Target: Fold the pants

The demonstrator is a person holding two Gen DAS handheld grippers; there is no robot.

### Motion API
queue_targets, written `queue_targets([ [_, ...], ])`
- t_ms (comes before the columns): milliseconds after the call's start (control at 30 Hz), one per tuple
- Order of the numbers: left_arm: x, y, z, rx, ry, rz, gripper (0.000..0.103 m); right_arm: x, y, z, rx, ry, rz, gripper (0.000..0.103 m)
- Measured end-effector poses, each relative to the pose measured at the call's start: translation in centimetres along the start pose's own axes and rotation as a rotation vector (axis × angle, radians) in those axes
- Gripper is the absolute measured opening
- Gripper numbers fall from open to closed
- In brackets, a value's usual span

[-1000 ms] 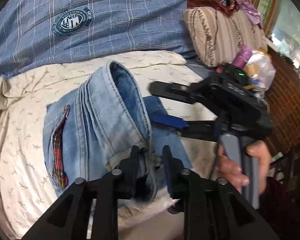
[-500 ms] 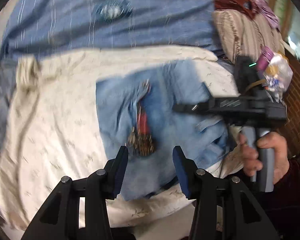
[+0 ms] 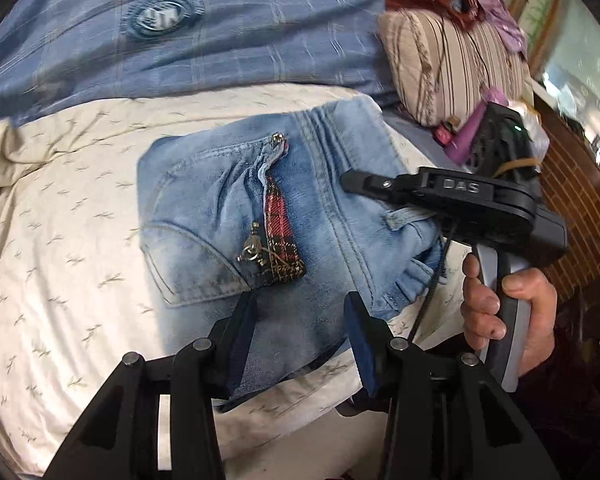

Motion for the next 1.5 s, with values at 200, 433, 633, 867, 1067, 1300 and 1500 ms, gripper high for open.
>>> queue_targets([
  [200, 0.1, 1.5, 1.1, -0.043, 0.020, 0.025, 0.045, 3.7, 1.3, -0.3, -0.121, 0.142, -0.008, 0.022],
  [433, -0.5, -2.6, 2.4, 0.058, 0.051, 0.056, 0.047, 4.1, -4.9, 0.6, 0.158, 0.182, 0.071, 0.030],
  [633, -2.7, -1.1, 5.9, 0.079, -0.007, 0.126, 0.047, 2.0, -6.8, 0.9, 0.275, 0.086, 0.145, 0.033],
  [867, -3.1, 2.5, 8.6, 0.050, -0.042, 0.172, 0.047, -1.1, -2.9, 2.2, 0.178, -0.020, 0.165, 0.033],
  [1067, -4.6, 5.6, 9.9, 0.012, -0.076, 0.217, 0.047, 3.2, 0.6, 3.2, 0.071, 0.182, 0.113, 0.031],
  [1300, -5.0, 8.0, 9.7, -0.033, -0.068, 0.264, 0.051, 5.3, 2.9, 3.1, 0.006, 0.205, 0.038, 0.026],
  [1500, -5.9, 6.7, 9.5, -0.048, -0.161, 0.197, 0.053, 5.3, 2.1, 2.4, 0.008, 0.200, 0.050, 0.023],
])
Point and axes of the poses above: each gripper's, at about its wrist camera, not at the fingertips, and y roughly the way its jaws point, x to its right, z to its top, the point moved 4 cm from there along y, roughly the way its jaws point, and after that the axes turned 12 degrees about -x, right-handed, at the moved point
